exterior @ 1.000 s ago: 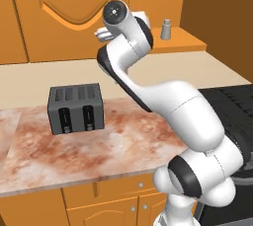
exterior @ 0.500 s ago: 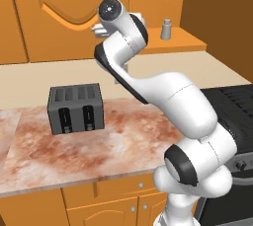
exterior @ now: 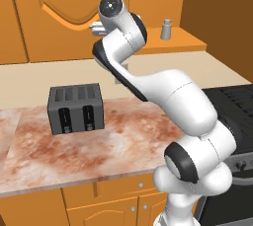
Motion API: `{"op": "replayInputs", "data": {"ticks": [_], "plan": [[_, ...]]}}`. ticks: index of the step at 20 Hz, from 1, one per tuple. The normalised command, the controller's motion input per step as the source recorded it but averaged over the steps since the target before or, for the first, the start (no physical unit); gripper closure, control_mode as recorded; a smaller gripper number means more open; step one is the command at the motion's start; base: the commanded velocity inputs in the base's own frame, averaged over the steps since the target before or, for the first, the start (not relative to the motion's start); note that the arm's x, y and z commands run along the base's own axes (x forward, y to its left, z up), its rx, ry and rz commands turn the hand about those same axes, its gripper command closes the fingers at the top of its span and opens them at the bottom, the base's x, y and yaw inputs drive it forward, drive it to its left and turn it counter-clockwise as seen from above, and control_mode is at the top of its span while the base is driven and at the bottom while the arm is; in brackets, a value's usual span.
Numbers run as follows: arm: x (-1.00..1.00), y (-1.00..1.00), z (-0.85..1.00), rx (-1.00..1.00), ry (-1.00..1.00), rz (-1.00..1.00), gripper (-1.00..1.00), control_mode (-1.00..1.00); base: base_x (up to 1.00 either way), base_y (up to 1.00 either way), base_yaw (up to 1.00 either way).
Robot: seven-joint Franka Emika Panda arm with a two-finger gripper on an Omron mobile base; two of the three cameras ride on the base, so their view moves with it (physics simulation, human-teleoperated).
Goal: Move the ketchup and shaker from the cabinet to the dining counter.
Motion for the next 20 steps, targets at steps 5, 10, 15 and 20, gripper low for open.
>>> {"op": "replayInputs", "data": {"ticks": [5,10,15,20], "plan": [[0.22,0.00,-0.14,0.04,-0.06,0.00,1.00,-1.00,0.00,0.00,0.00],[0.13,0.00,-0.13,0.00,-0.11,0.00,1.00,-1.00,0.00,0.00,0.00],[0.16,0.00,-0.05,0.00,-0.07,0.00,1.00,-1.00,0.00,0.00,0.00],[-0.12,0.00,0.00,0.06,-0.04,0.05,1.00,-1.00,0.00,0.00,0.00]]}}
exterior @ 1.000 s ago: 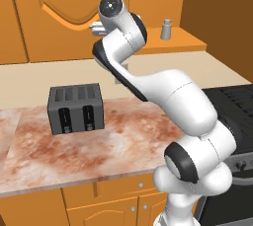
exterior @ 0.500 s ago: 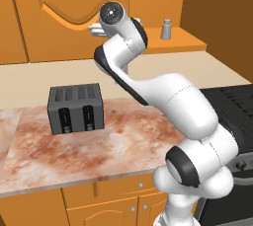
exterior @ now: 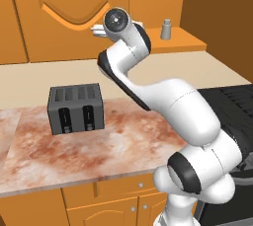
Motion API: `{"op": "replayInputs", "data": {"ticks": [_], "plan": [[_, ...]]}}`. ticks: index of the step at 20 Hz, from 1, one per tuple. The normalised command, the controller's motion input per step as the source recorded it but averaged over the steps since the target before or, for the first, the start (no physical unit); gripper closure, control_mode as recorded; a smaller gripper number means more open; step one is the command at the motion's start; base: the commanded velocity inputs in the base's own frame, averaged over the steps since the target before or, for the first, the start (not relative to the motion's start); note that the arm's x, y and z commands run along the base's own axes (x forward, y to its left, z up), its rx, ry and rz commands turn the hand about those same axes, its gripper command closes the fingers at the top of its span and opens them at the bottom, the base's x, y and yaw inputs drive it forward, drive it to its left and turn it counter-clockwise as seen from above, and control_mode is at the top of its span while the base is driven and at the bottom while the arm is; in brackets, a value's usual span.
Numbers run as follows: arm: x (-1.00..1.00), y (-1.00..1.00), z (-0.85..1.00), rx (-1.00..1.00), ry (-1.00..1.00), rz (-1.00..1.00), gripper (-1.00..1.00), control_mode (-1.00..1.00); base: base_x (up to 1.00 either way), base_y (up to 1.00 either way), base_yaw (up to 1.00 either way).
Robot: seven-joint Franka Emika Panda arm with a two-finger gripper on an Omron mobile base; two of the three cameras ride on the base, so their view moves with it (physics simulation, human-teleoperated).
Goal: Move the ketchup and shaker from the cabinet to the dining counter.
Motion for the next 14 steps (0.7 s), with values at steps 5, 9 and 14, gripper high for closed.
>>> {"op": "replayInputs", "data": {"ticks": [5,9,14], "plan": [[-0.40,0.03,0.00,0.08,-0.01,0.10,1.00,-1.00,0.00,0.00,0.00],[-0.51,0.18,0.00,0.06,0.00,0.11,1.00,-1.00,0.00,0.00,0.00],[-0.55,0.34,0.02,0.01,0.00,0.12,1.00,-1.00,0.00,0.00,0.00]]}}
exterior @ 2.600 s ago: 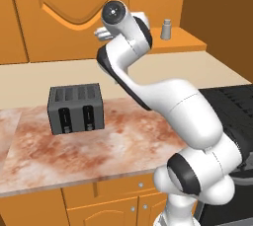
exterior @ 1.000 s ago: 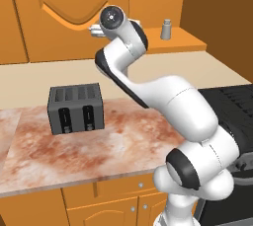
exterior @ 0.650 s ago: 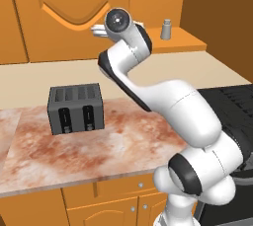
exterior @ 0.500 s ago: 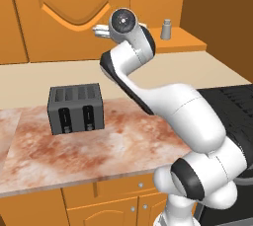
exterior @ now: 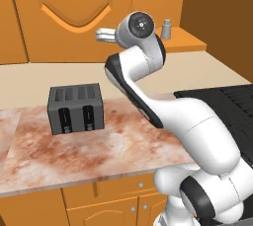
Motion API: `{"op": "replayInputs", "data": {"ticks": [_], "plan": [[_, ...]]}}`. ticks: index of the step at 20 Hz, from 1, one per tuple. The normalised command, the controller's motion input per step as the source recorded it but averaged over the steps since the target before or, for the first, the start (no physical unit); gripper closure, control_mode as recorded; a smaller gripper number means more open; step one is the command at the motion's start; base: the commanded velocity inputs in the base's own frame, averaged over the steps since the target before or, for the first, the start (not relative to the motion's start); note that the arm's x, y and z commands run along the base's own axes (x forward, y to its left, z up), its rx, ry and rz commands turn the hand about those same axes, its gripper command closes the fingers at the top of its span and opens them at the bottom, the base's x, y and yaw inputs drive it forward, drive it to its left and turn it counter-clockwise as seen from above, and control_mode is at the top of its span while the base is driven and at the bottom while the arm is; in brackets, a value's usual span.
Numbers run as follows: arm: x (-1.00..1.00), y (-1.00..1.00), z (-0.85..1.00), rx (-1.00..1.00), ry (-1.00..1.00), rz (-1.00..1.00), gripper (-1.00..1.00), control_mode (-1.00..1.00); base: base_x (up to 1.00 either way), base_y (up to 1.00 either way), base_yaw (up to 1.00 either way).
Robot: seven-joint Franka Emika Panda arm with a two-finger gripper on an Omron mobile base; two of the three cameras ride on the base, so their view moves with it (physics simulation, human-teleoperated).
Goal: Move the ketchup and shaker from the cabinet to the dining counter.
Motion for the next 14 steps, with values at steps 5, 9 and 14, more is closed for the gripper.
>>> {"op": "replayInputs", "data": {"ticks": [5,9,14], "plan": [[-0.53,0.50,0.04,0.00,0.00,0.11,1.00,-1.00,0.00,0.00,0.00],[-0.50,0.60,0.01,-0.01,0.00,0.08,1.00,-1.00,0.00,0.00,0.00],[-0.50,0.66,0.00,-0.03,0.00,0.05,1.00,-1.00,0.00,0.00,0.00]]}}
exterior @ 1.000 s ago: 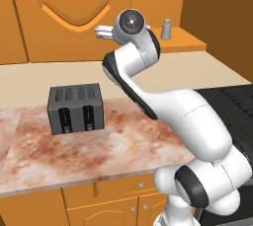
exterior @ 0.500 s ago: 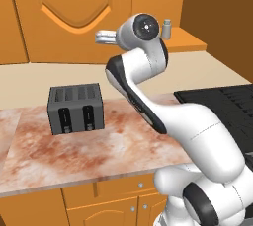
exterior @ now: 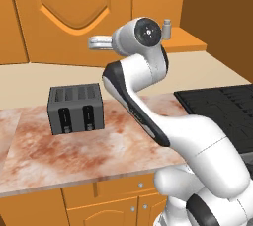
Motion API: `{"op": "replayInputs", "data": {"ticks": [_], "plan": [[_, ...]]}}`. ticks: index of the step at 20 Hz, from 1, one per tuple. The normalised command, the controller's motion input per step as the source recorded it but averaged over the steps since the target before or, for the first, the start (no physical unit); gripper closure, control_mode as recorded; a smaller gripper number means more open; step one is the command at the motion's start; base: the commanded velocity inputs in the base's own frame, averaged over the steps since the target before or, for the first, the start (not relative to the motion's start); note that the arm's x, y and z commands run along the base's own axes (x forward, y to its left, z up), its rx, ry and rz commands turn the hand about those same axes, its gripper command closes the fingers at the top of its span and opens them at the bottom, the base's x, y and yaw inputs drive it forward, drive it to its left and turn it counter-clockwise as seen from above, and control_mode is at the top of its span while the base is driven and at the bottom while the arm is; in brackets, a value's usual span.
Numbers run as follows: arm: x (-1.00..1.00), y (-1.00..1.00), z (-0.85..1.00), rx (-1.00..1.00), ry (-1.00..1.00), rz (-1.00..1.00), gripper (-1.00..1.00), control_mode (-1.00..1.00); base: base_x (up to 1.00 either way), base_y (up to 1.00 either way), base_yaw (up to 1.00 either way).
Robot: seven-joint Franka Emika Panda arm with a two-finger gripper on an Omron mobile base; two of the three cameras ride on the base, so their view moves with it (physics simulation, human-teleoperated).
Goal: Move the ketchup and shaker from the cabinet to the dining counter.
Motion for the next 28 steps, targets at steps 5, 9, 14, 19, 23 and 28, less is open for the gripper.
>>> {"op": "replayInputs", "data": {"ticks": [5,9,14,19,23,28], "plan": [[-0.49,0.68,0.00,-0.03,0.00,0.05,1.00,-1.00,0.00,0.00,0.00],[-0.49,0.67,0.01,-0.01,0.00,0.04,1.00,-1.00,0.00,0.00,0.00],[-0.46,0.71,0.03,-0.02,0.00,0.02,1.00,-1.00,0.00,0.00,0.00],[-0.41,0.68,0.03,-0.01,0.00,0.02,1.00,-1.00,0.00,0.00,0.00],[-0.24,0.14,0.11,-0.01,0.00,0.00,-1.00,-1.00,0.00,0.00,0.00],[-0.25,-0.31,0.07,0.00,-0.01,0.00,-1.00,-1.00,0.00,0.00,0.00]]}}
